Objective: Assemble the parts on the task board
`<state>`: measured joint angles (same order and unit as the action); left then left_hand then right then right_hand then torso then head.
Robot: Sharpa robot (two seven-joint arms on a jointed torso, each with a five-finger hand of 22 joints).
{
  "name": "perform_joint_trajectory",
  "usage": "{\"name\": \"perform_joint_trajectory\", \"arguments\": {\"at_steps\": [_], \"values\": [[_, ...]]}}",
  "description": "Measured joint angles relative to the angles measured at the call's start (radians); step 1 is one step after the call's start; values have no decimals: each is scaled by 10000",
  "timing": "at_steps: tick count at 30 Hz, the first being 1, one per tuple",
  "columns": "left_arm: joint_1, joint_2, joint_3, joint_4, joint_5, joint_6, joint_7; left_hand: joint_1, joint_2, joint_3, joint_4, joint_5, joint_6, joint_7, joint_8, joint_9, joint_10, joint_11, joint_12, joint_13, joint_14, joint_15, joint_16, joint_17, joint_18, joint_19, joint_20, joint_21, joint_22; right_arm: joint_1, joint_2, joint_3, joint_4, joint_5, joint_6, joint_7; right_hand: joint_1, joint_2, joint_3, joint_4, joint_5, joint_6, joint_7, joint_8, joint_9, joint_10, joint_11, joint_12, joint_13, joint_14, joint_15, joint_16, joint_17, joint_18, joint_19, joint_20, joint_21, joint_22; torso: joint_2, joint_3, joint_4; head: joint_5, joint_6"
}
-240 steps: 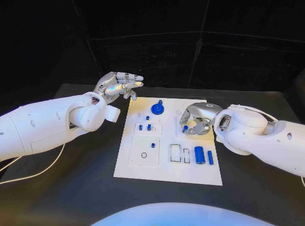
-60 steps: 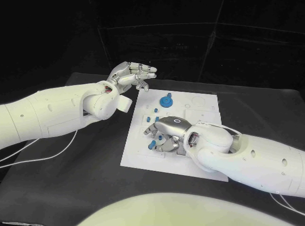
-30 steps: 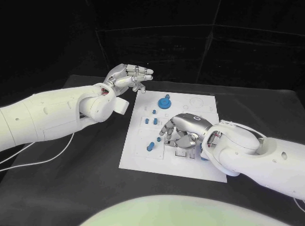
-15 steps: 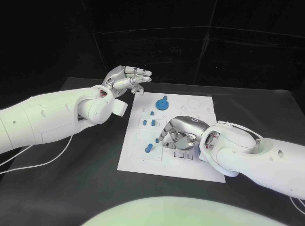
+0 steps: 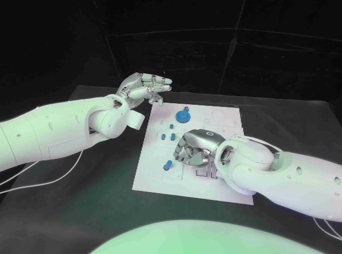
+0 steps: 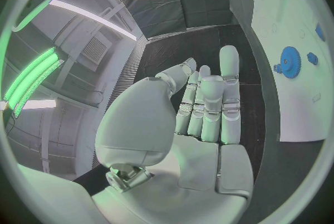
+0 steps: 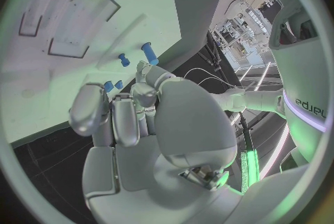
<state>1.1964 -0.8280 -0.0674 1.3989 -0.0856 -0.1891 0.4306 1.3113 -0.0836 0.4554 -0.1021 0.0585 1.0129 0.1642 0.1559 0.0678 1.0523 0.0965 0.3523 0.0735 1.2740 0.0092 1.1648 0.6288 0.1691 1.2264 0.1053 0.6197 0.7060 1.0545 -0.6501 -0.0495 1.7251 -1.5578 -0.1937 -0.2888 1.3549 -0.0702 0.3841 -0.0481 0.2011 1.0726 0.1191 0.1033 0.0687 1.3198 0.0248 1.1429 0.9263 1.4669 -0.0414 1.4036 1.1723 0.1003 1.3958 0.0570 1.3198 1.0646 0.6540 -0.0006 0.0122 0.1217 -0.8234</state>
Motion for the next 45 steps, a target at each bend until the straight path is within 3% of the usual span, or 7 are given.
{"name": "perform_joint_trajectory", "arguments": {"at_steps": [22,45], "values": [[0,9,0,-10,0,3,-5,0,0,0,0,0,0,-1,0,1,0,0,0,0,0,0,0,2,0,0,0,0,2,-19,445,-8,-207,-433,545,-140,-103,102,119,-7,-275,206,-46,-53,1,-71,0,37,160,0,0,41,27,2,-1,0,0,30,-12,-2,-9,64,-82],[0,11,0,-8,0,10,-13,0,0,0,0,0,0,0,0,1,0,0,0,0,0,0,0,3,0,0,0,0,3,-59,705,-11,-281,-572,613,-111,-102,101,140,-29,-322,274,-47,-52,2,-69,1,36,168,-36,-35,41,24,3,-1,1,-1,37,-8,1,-11,58,-102]]}}
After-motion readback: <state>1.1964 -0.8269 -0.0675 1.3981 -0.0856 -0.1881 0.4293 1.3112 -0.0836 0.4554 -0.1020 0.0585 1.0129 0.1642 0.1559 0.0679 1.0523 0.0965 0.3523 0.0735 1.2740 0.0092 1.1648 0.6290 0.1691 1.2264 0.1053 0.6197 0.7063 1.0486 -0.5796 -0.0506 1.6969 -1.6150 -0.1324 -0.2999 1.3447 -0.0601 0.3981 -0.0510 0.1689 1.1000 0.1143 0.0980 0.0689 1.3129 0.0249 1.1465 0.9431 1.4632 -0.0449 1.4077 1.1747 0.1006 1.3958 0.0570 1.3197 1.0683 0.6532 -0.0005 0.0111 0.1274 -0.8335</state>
